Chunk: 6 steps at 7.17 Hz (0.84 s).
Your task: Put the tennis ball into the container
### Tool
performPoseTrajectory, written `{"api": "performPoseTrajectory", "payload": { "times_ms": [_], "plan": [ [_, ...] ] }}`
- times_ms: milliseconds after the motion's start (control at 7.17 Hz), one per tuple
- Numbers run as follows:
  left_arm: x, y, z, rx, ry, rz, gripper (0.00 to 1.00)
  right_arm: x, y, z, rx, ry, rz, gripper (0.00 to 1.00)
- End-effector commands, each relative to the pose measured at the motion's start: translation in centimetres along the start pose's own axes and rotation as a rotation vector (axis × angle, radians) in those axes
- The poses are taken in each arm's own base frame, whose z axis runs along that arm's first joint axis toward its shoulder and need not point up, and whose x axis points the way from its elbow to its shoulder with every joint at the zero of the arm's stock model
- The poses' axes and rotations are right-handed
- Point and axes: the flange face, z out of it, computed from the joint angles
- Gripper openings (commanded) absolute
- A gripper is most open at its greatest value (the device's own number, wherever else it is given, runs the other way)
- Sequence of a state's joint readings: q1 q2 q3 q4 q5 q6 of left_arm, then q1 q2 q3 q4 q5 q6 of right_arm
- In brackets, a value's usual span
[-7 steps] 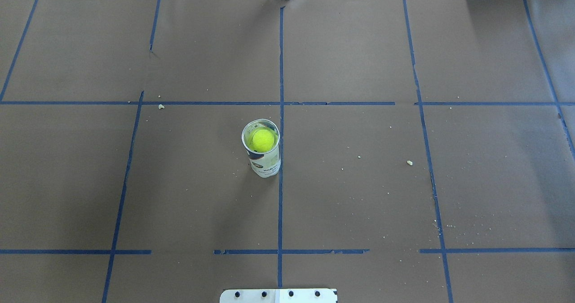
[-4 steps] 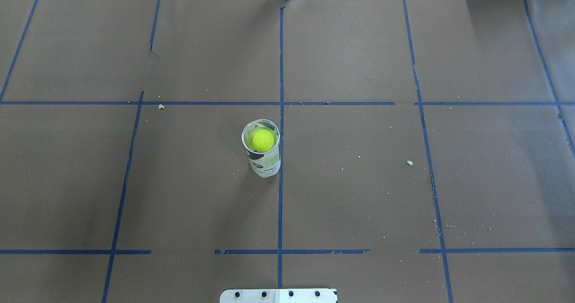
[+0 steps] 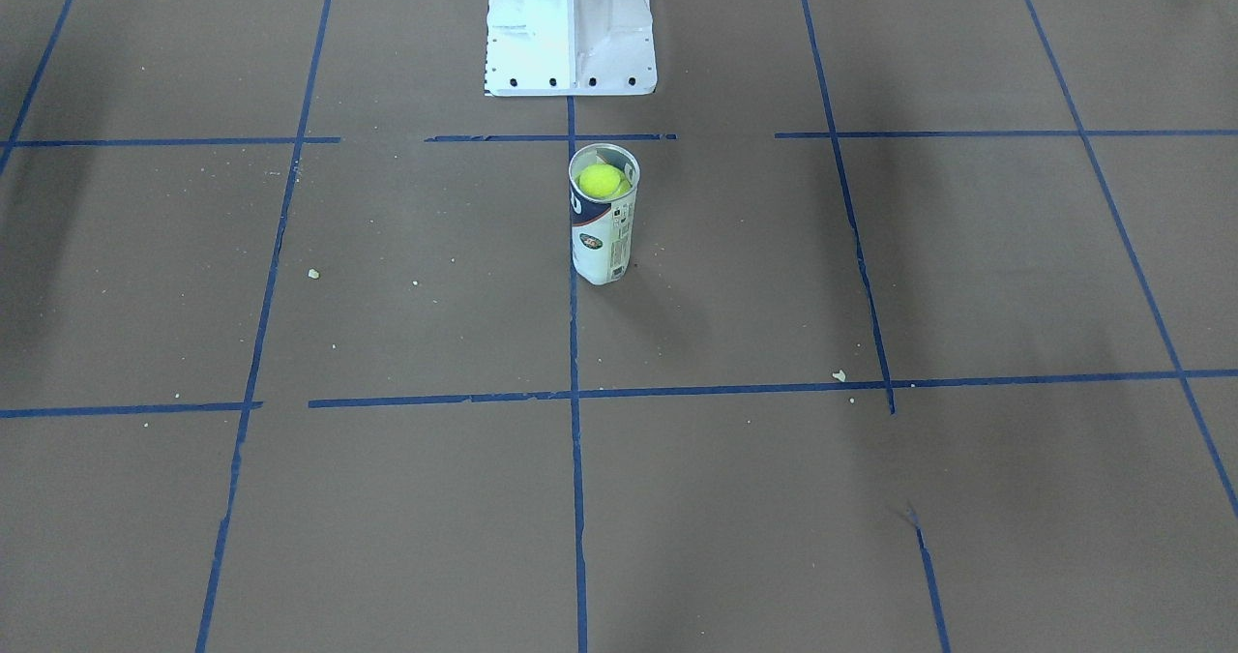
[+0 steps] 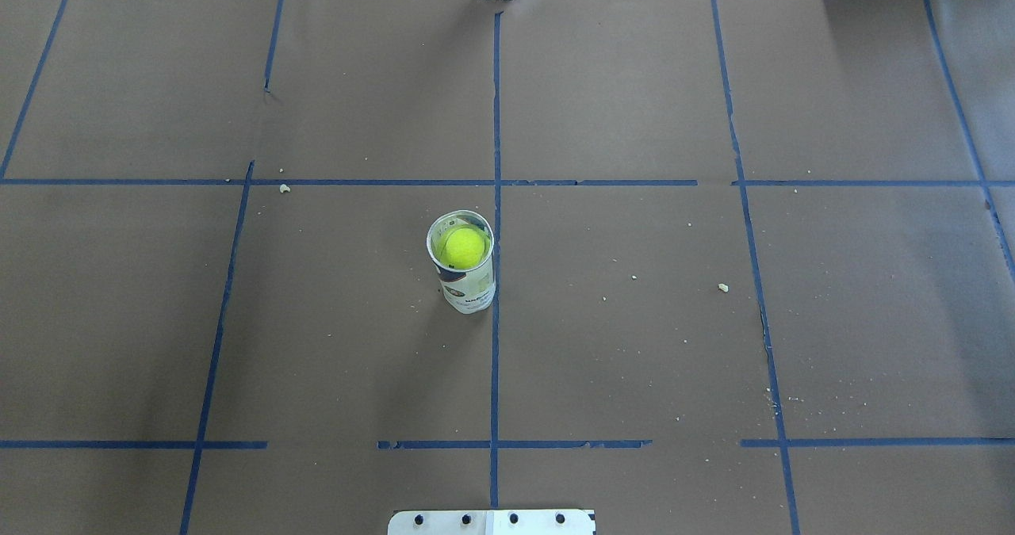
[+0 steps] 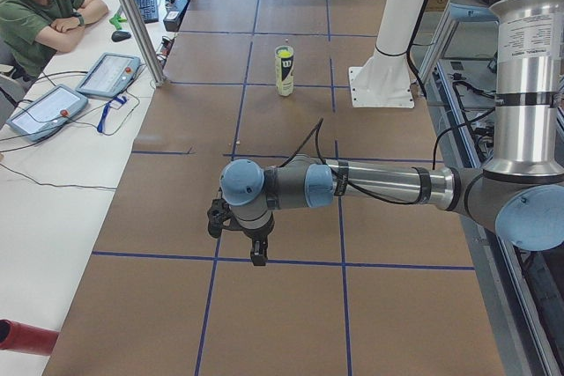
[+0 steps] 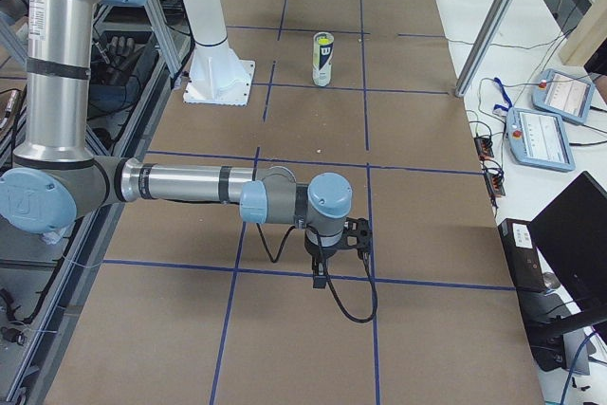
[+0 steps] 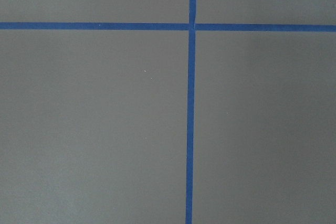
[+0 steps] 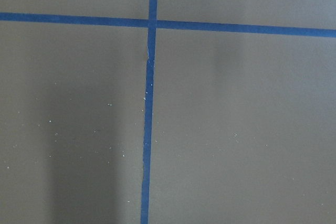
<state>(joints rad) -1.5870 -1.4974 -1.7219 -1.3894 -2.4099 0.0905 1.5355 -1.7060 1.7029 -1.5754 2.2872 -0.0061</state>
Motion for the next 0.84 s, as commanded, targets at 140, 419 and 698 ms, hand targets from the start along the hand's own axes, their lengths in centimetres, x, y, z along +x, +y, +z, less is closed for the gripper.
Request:
{"api": "performPoseTrajectory", "payload": {
  "times_ms": [140,419,698],
  "plan": [
    [0.05,-0.19,0.12,-0.004,0.005,-0.007,1.0,0.04,0.07,0.05,-0.001,0.0,0.001,1.0],
    [-0.09,-0.25,0.16,-0.005,-0.004,-0.003,1.0,0.04,0.07,0.05,-0.001,0.0,0.001,1.0],
    [0.9,-0.53,-0.74,0.011,-0.006,0.014,1.0,0.04,0.07,0.05,-0.001,0.0,0.001,1.0]
  ]
}}
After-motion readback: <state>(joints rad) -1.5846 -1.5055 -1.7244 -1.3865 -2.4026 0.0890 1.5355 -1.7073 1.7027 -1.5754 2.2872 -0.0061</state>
